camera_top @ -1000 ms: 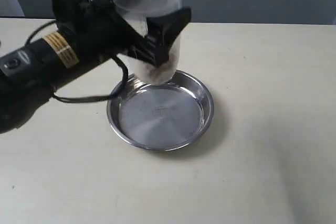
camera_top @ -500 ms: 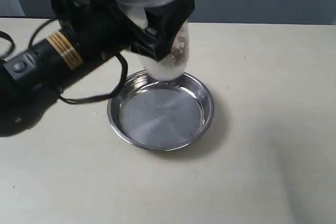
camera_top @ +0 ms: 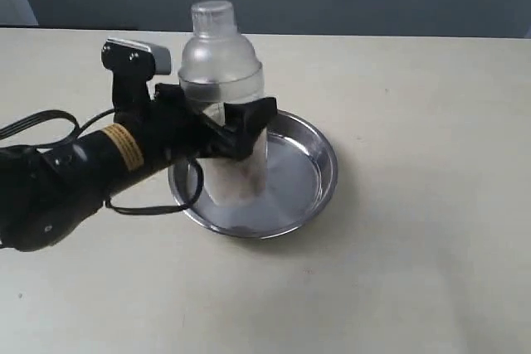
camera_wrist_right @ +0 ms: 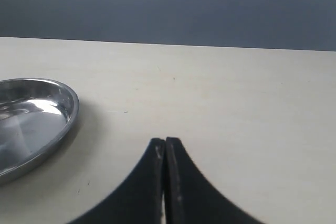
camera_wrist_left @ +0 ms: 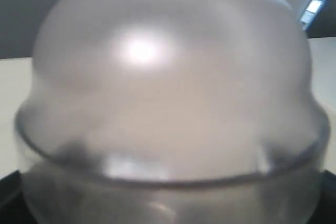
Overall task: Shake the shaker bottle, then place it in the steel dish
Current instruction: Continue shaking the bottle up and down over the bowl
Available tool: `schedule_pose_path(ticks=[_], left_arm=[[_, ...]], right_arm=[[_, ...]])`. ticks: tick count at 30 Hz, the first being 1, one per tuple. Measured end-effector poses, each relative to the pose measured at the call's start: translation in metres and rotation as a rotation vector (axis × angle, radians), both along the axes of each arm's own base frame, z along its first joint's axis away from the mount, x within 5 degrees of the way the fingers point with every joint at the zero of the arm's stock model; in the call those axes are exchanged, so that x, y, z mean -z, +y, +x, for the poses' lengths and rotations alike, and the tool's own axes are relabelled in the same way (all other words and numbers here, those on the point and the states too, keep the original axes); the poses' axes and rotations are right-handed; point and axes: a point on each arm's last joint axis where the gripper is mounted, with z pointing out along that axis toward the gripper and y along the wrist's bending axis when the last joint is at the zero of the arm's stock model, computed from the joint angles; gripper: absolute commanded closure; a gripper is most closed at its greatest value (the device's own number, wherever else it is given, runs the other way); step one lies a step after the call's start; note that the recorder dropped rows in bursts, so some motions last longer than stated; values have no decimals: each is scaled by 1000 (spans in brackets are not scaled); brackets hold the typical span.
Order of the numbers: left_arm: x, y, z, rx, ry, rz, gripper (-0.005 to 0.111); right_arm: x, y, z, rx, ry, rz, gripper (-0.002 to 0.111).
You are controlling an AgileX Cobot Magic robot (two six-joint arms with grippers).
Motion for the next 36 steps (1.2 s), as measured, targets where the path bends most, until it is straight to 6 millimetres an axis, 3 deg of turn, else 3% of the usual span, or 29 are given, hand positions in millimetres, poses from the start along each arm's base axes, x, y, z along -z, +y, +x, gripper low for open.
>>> schedule_pose_path(ticks=[5, 6, 8, 11, 13, 15, 18, 19, 21, 22, 23, 25, 27, 28, 30, 32, 33, 34, 35, 36], left_arm=[[-75, -2, -4, 46, -304, -94, 106], [-79, -1, -3, 33, -309, -66, 106], [-66, -1, 2, 6, -217, 21, 106], [-18, 2, 9, -7, 36, 221, 106], [-7, 7, 6, 5, 92, 288, 106], [-28, 8, 3, -1, -16, 260, 106], [-80, 18, 9, -153, -223, 119, 106], [-93, 17, 7, -130, -263, 72, 107], [-88, -7, -9, 81, -295, 170, 106], [-83, -11, -9, 72, -286, 214, 106], [-72, 7, 8, -156, -193, 209, 106], [-56, 30, 22, -339, -19, 138, 106], [-53, 3, 7, -85, -80, 203, 106], [-54, -2, 5, -86, -78, 166, 106], [-50, 12, 14, -234, 4, 53, 107], [-49, -12, 0, 38, -113, 206, 107], [-50, -17, -4, 54, -133, 219, 106], [-47, -5, 7, -147, -51, 112, 106], [-45, 6, 14, -236, -5, 69, 107], [-44, 5, 13, -202, -14, 99, 107]], right_arm=[[0, 0, 0, 0, 0, 0, 109], [0, 0, 0, 0, 0, 0, 109], [0, 0, 0, 0, 0, 0, 109], [0, 0, 0, 0, 0, 0, 109], [0, 0, 0, 0, 0, 0, 109], [0, 0, 0, 0, 0, 0, 109], [0, 0, 0, 0, 0, 0, 109], [0, 0, 0, 0, 0, 0, 109], [0, 0, 0, 0, 0, 0, 109], [0, 0, 0, 0, 0, 0, 109], [0, 0, 0, 0, 0, 0, 109], [0, 0, 0, 0, 0, 0, 109], [0, 0, 0, 0, 0, 0, 109], [0, 0, 0, 0, 0, 0, 109], [0, 0, 0, 0, 0, 0, 109], [0, 0, 0, 0, 0, 0, 109], [0, 0, 0, 0, 0, 0, 109], [0, 0, 0, 0, 0, 0, 109], [0, 0, 0, 0, 0, 0, 109], [0, 0, 0, 0, 0, 0, 109]])
